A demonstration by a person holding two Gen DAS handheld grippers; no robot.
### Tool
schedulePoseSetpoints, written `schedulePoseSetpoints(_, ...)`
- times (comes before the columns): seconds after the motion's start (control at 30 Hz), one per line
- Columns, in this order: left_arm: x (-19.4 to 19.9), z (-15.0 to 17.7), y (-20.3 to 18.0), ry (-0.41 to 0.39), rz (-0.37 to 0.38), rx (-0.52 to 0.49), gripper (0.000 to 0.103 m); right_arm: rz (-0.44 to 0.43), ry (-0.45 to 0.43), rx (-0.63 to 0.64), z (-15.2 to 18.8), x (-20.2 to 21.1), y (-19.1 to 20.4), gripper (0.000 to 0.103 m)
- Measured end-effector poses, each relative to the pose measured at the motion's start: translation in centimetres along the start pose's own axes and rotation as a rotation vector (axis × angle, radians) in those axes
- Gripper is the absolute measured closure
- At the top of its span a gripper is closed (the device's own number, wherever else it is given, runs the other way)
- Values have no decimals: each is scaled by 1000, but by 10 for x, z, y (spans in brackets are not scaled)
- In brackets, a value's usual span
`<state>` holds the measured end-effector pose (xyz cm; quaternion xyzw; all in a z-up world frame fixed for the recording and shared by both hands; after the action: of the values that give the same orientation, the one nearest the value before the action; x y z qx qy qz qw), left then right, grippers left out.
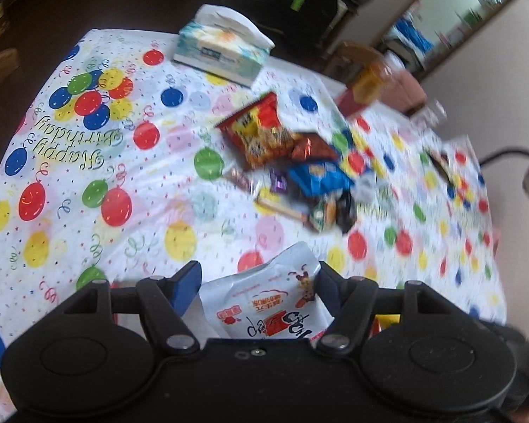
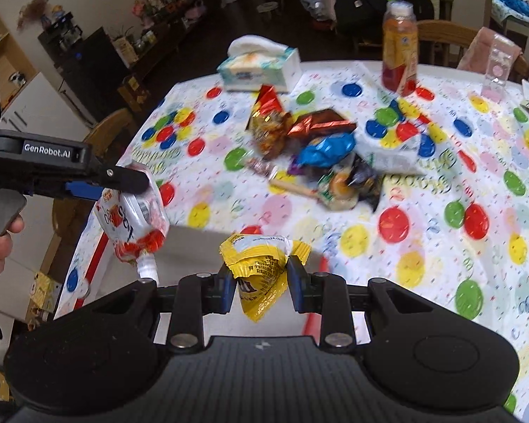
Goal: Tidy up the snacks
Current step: 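Carry both snacks into the white box and open both grippers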
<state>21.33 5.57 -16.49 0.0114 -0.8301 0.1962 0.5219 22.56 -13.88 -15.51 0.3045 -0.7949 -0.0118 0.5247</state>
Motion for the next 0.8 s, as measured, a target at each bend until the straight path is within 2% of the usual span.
schedulePoseSetpoints(0.23,-11,47,-7,84,-18,-145,35,-4,83,16,42,-14,18,73)
schedulePoseSetpoints(0.4,-31,81,-7,159,-27,-195,35,10,136,3,73,-31,21,73)
schedulePoseSetpoints(0.63,-54,108,-13,222,-56,-290,35,34,172,-2,96,-46,25,73)
schedulePoseSetpoints(0.8,-66,116,-11,249,-75,-309,35,61,187,1,105,-52,23,73)
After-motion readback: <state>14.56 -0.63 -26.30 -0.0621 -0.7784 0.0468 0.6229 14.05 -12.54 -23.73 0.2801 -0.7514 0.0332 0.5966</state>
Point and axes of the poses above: each gripper's, at about its wrist camera, not at the fingertips, and x roughly against the way its jaws point, y to its left, z to its underside, the point moved 10 cm from there along -x, roughly the way its jaws point, and after that the axes turned 6 degrees about -x, right-handed, at the moved point
